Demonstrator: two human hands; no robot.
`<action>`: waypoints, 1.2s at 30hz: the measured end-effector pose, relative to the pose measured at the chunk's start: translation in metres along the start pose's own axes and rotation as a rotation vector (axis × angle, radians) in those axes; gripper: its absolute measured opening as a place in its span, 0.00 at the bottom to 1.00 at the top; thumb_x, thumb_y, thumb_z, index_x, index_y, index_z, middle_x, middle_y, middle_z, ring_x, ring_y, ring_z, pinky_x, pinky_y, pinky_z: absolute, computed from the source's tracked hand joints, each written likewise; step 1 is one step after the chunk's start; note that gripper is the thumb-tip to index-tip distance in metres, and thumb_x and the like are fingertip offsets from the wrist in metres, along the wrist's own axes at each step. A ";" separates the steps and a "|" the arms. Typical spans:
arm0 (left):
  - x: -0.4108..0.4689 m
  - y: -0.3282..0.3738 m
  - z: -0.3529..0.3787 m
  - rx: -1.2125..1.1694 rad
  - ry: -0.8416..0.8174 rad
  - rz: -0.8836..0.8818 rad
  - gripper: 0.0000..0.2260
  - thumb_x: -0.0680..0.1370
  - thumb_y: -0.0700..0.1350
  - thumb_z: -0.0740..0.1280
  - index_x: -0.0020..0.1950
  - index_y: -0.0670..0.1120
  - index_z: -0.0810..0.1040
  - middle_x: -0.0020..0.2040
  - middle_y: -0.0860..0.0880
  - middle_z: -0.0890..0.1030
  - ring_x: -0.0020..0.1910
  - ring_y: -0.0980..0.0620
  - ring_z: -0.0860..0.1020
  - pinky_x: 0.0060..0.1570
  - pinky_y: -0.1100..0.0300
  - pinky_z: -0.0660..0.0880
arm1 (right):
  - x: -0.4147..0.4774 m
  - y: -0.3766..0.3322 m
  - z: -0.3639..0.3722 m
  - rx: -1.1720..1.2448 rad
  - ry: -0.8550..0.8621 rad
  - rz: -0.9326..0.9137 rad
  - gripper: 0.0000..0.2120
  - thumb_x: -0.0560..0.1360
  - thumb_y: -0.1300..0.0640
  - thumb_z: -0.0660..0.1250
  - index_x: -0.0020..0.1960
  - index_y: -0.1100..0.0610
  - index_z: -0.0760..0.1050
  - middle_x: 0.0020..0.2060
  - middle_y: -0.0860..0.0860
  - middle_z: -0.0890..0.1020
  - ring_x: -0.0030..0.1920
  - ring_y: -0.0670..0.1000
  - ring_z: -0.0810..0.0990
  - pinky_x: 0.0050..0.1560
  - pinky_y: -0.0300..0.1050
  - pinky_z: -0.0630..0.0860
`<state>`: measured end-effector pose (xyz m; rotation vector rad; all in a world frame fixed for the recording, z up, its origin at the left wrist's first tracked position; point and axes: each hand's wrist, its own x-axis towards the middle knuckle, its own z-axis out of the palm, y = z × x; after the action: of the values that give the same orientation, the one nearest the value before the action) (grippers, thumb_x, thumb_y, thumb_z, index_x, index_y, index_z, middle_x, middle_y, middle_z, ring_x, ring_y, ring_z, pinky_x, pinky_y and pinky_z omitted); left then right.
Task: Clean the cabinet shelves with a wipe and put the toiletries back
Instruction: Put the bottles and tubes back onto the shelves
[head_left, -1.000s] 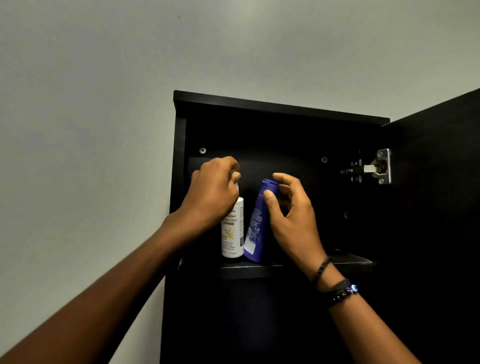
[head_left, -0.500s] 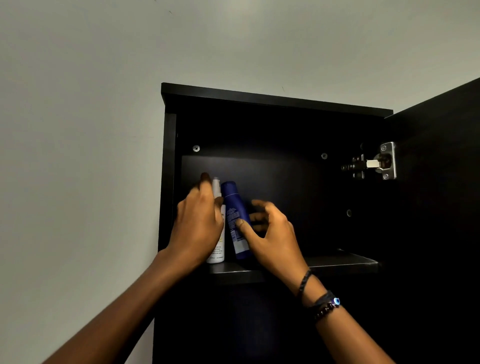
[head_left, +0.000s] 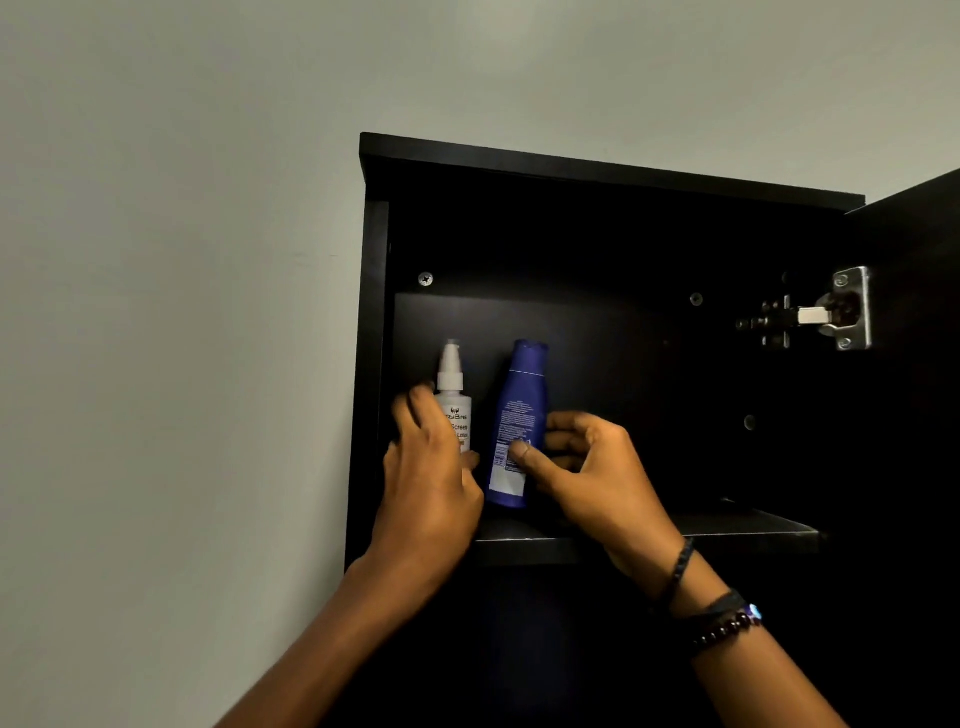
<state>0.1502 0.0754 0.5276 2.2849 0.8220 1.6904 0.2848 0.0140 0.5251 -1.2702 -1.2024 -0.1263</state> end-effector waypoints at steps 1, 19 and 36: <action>0.000 0.000 0.001 0.009 0.012 -0.005 0.26 0.75 0.40 0.69 0.69 0.44 0.59 0.65 0.44 0.65 0.60 0.41 0.73 0.55 0.51 0.74 | 0.001 0.001 0.000 -0.002 -0.008 0.008 0.20 0.68 0.52 0.75 0.58 0.52 0.75 0.47 0.49 0.84 0.44 0.47 0.84 0.47 0.50 0.83; -0.005 0.002 -0.006 -0.036 -0.026 -0.014 0.30 0.75 0.37 0.68 0.73 0.44 0.57 0.68 0.44 0.64 0.65 0.45 0.68 0.60 0.56 0.70 | -0.004 -0.014 0.005 -0.249 -0.130 0.017 0.22 0.69 0.51 0.74 0.61 0.50 0.73 0.44 0.45 0.82 0.42 0.43 0.82 0.43 0.36 0.80; -0.049 -0.013 -0.005 -0.079 0.050 0.339 0.35 0.70 0.27 0.62 0.75 0.36 0.54 0.75 0.37 0.57 0.74 0.40 0.56 0.73 0.52 0.56 | -0.057 -0.022 0.014 -0.481 0.217 -0.179 0.16 0.74 0.51 0.68 0.61 0.53 0.75 0.55 0.47 0.81 0.56 0.43 0.79 0.58 0.43 0.76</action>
<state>0.1321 0.0593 0.4828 2.4432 0.3813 1.8816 0.2373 -0.0127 0.4951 -1.5126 -1.1306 -0.7021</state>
